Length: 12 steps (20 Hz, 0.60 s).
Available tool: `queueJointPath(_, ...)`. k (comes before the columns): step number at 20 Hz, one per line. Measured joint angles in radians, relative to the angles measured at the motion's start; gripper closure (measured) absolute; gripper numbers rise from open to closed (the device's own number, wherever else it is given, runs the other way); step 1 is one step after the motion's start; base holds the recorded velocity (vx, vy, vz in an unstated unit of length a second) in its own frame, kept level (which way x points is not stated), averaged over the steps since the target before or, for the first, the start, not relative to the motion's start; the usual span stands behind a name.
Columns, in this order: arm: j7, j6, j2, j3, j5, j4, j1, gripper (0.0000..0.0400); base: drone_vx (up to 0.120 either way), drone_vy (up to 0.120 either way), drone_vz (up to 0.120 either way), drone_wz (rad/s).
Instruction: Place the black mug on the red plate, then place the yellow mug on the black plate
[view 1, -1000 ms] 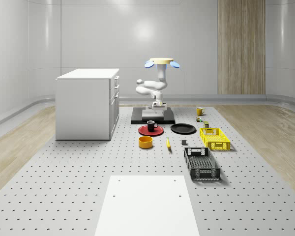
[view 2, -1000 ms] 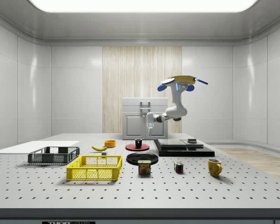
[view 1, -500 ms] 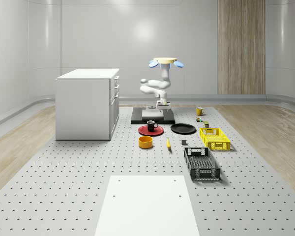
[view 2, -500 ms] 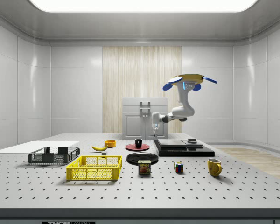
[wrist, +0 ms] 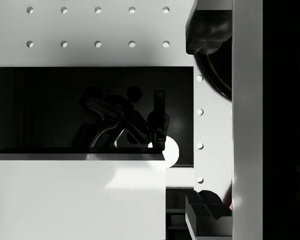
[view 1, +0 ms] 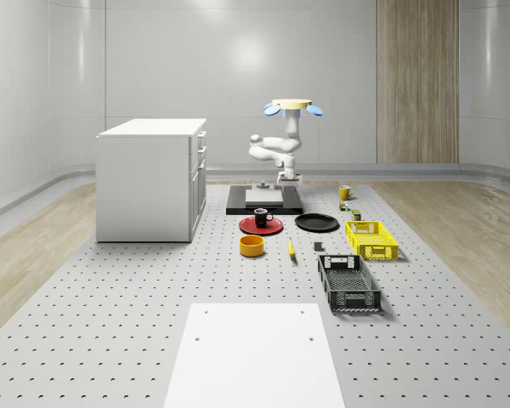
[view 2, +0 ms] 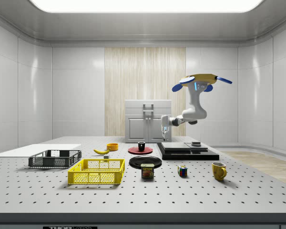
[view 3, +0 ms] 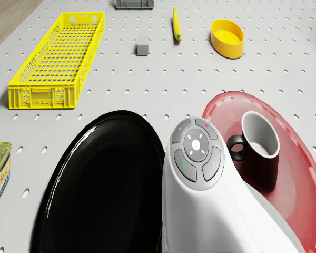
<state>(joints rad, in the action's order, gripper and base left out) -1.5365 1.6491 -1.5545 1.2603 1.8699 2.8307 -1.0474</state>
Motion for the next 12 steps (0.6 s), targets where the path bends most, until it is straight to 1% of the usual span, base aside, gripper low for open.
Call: queueJointPath(12,0.000,0.001,-0.001,0.000,0.000,0.000,0.000,0.0000,-0.120,0.120,0.000,0.000)
